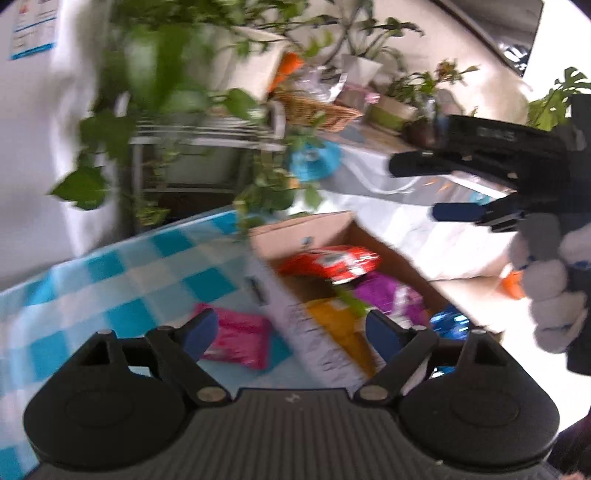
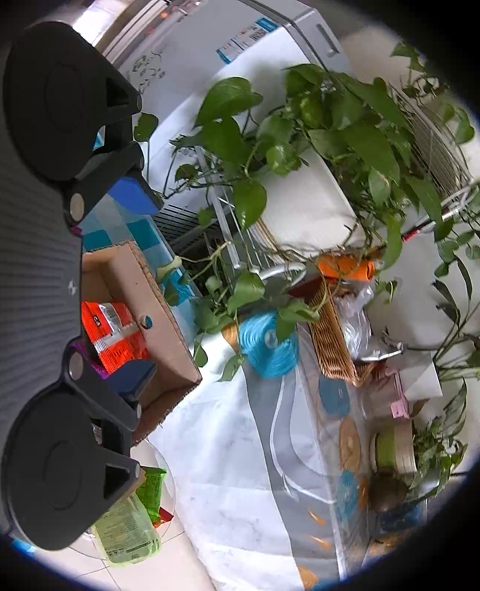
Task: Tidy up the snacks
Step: 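Open the left tool over the box while the right tool drops the red bag in, then move the left tool to the pink packet while the right tool approaches the blue-and-yellow packet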
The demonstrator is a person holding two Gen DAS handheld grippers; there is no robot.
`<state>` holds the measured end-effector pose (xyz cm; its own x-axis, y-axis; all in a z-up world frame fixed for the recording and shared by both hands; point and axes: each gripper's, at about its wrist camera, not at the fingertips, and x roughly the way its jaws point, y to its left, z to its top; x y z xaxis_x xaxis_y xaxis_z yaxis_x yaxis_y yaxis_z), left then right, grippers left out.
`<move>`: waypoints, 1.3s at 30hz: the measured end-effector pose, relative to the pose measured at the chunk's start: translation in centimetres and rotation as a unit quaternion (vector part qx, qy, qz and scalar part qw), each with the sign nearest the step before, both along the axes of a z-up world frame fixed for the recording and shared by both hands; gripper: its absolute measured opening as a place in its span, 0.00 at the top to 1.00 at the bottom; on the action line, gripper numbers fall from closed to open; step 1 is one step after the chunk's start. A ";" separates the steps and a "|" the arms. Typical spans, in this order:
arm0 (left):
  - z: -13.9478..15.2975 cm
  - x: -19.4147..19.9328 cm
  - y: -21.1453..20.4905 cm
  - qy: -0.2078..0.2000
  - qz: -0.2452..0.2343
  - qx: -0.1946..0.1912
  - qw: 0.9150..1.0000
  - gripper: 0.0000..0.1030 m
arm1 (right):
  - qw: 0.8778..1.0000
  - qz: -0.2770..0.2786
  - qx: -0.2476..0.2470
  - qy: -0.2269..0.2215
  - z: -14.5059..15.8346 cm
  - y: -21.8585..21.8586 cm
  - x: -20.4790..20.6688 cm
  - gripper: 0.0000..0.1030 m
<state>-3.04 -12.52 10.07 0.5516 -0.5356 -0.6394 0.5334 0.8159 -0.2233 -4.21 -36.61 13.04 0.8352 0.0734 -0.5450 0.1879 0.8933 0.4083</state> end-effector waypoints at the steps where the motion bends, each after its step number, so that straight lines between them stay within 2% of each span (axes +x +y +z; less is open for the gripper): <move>1: -0.1 0.3 0.7 0.001 0.005 0.007 1.000 0.16 | 1.000 0.005 -0.002 0.001 0.0 0.2 0.1 0.12; 4: -0.1 1.4 2.5 -0.003 0.024 0.028 0.999 0.15 | 1.000 0.019 -0.012 0.003 -0.1 1.1 0.4 0.12; 10: -0.9 3.9 3.8 -0.003 0.059 0.043 0.997 0.14 | 0.999 0.042 -0.018 0.007 0.0 2.8 0.7 0.12; 16: -3.6 5.7 1.8 0.001 0.068 0.075 0.995 0.13 | 0.998 0.060 -0.022 0.011 0.0 3.8 1.0 0.12; 20: -5.4 7.2 0.2 0.015 0.078 0.077 0.994 0.13 | 0.998 0.064 -0.022 0.007 0.2 3.9 0.8 0.12; 25: -7.9 9.6 -1.6 0.038 0.114 0.074 0.990 0.13 | 0.998 0.059 -0.021 0.002 0.5 3.7 0.6 0.11; 31: -10.1 11.2 -3.8 0.053 0.113 0.093 0.988 0.13 | 0.998 0.057 -0.023 -0.001 0.6 3.5 0.4 0.11; 35: -11.1 10.9 -4.1 0.066 0.103 0.119 0.985 0.13 | 0.998 0.054 -0.022 0.001 0.5 3.4 0.6 0.11; 39: -11.0 9.8 -3.2 0.050 0.078 0.157 0.983 0.10 | 0.998 0.057 -0.022 0.003 0.4 3.5 0.6 0.11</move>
<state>6.75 -15.72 -0.95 0.5377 -0.2171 -0.8147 0.3847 0.9230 0.0079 -3.61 -33.06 13.47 0.8197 0.1445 -0.5543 0.0855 0.9259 0.3680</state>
